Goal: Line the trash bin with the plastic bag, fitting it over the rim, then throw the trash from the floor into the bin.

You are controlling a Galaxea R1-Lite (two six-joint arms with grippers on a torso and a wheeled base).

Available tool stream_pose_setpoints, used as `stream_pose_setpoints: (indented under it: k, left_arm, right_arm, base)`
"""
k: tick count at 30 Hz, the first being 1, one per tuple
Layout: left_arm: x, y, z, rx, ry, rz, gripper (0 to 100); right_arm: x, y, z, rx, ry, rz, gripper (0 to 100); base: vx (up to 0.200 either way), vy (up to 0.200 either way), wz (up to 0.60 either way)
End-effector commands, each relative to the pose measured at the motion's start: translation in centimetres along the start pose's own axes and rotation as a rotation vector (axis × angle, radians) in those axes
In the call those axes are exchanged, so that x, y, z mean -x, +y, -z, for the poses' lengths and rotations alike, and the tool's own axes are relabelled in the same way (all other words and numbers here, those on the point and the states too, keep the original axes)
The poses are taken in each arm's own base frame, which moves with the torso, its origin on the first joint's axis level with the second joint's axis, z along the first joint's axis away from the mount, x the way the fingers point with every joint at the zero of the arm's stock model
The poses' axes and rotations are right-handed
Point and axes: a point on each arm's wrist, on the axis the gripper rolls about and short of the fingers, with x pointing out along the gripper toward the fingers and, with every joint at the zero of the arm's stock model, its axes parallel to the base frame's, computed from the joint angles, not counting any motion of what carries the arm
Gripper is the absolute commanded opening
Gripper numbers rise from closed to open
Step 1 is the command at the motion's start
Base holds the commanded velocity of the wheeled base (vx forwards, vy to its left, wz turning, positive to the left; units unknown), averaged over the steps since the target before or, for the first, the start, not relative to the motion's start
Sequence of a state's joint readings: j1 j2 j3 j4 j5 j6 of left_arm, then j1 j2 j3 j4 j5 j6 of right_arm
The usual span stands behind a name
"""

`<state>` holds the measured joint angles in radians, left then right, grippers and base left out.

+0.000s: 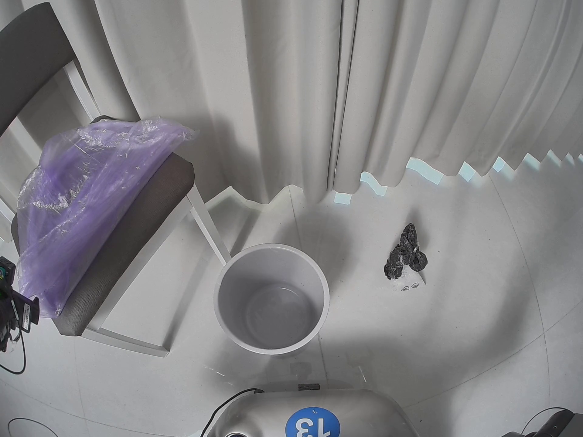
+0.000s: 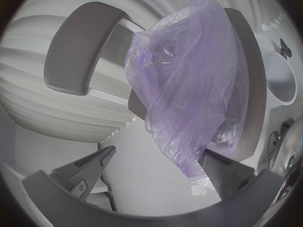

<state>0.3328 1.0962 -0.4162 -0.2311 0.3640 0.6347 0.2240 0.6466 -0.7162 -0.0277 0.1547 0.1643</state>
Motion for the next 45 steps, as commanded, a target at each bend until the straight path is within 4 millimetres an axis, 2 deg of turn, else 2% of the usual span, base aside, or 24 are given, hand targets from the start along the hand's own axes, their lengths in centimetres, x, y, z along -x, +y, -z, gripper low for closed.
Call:
stream_pose_setpoints:
  k: [1, 18, 24, 33, 45]
  left_arm:
    - [0.1, 0.1, 0.0, 0.02, -0.039, -0.033, 100]
    - [1.4, 0.4, 0.6, 0.063, -0.101, -0.099, 100]
    - [0.5, -0.7, 1.4, 0.057, -0.093, -0.09, 100]
    - [-1.2, -1.0, 1.3, 0.066, -0.081, -0.104, 100]
    - [-1.1, -1.1, 1.6, 0.08, -0.095, -0.121, 100]
  right_arm:
    - [0.3, 0.1, 0.0, 0.0, -0.01, -0.01, 100]
    - [0.9, 0.3, 0.0, -0.005, -0.024, -0.049, 100]
    - [1.1, 0.4, -0.1, -0.031, -0.023, -0.085, 100]
    - [1.1, 0.4, 0.0, -0.042, -0.019, -0.096, 100]
    - [1.4, 0.4, 0.0, -0.041, -0.026, -0.113, 100]
  base:
    - [0.0, 0.0, 0.0]
    - [0.0, 0.0, 0.0]
    - [0.0, 0.0, 0.0]
    - [0.0, 0.0, 0.0]
    - [0.0, 0.0, 0.0]
